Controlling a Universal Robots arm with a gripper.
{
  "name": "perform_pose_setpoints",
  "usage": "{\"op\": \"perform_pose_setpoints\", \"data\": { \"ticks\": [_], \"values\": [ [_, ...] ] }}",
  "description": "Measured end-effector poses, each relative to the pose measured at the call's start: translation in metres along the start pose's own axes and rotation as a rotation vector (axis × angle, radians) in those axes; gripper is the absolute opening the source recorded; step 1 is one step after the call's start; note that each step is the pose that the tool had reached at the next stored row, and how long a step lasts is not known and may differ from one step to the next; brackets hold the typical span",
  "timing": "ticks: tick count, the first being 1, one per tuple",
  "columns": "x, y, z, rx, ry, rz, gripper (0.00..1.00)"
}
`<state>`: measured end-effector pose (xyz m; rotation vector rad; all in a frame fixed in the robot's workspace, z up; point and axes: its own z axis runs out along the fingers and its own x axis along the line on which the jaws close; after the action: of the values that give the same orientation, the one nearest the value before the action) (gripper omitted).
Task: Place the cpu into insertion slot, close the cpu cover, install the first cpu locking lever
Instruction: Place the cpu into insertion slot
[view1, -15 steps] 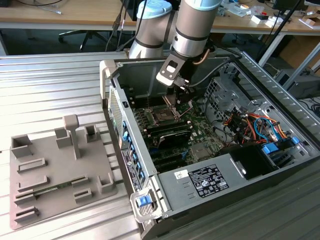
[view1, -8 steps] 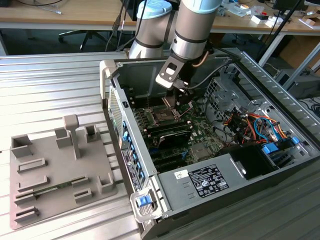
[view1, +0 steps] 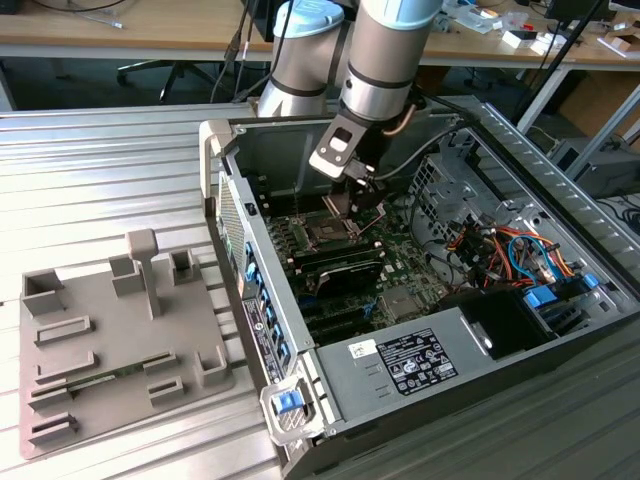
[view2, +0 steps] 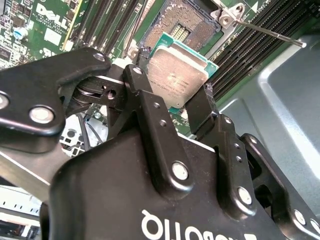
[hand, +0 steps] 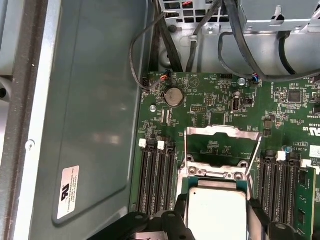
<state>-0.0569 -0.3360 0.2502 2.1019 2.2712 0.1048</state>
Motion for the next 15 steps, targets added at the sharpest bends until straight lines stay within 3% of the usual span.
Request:
{"op": "perform_pose_setpoints", "data": {
  "ticks": [15],
  "values": [
    [0.0001,-0.0037,0.0080,0.0001,-0.0001,0.000,0.55]
  ]
}}
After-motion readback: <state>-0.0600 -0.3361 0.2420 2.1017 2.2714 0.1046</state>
